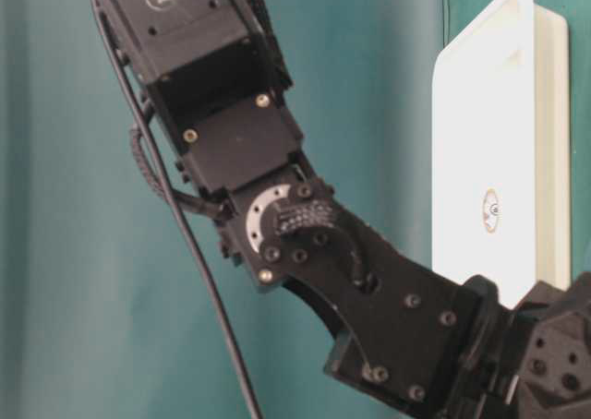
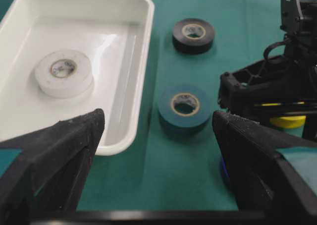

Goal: Pick up the tape from a random location and place it into the white case.
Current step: 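Close the right gripper on the blue roll's rim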

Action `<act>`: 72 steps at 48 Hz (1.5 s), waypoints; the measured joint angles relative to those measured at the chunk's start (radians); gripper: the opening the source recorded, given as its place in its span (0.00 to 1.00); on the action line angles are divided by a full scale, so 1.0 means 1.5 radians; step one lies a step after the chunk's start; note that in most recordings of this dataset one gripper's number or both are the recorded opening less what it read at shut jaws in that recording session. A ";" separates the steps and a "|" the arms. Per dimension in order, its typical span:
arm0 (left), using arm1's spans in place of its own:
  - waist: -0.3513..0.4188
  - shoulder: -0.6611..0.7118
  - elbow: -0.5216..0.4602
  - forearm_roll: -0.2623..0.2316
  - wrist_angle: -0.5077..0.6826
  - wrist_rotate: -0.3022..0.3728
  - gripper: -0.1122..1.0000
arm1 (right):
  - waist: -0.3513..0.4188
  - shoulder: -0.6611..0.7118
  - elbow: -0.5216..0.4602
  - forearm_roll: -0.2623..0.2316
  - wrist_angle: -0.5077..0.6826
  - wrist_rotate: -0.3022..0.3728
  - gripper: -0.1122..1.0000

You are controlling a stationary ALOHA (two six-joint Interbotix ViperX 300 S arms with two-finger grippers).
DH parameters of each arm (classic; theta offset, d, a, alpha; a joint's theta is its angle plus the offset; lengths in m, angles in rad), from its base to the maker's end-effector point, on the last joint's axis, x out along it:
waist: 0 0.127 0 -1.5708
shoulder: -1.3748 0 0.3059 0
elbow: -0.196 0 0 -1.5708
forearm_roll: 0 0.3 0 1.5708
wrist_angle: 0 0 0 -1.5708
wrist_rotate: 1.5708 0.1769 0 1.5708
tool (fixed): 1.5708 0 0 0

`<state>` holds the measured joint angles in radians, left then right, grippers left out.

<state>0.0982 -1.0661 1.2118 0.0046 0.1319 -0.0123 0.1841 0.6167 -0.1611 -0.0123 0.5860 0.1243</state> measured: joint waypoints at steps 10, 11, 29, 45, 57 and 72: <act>0.001 0.001 0.000 -0.001 0.004 0.000 0.94 | 0.000 0.001 -0.001 0.000 -0.001 0.000 0.91; 0.001 0.001 0.000 -0.001 0.004 0.000 0.94 | 0.000 0.001 0.000 0.000 -0.002 0.000 0.90; 0.001 0.000 0.000 -0.001 0.005 0.000 0.94 | -0.002 0.003 0.000 0.000 -0.042 0.001 0.38; 0.003 0.001 0.000 -0.001 0.004 0.000 0.94 | -0.002 0.003 0.000 0.000 -0.042 0.000 0.38; 0.008 0.001 0.000 -0.001 0.005 0.000 0.94 | -0.002 0.003 0.000 0.000 -0.039 0.000 0.38; 0.009 0.001 0.000 -0.001 0.004 0.000 0.94 | -0.003 -0.016 -0.001 0.000 -0.006 0.000 0.38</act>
<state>0.1120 -1.0646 1.2118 0.0031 0.1381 -0.0123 0.1795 0.5921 -0.1626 -0.0123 0.5768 0.1243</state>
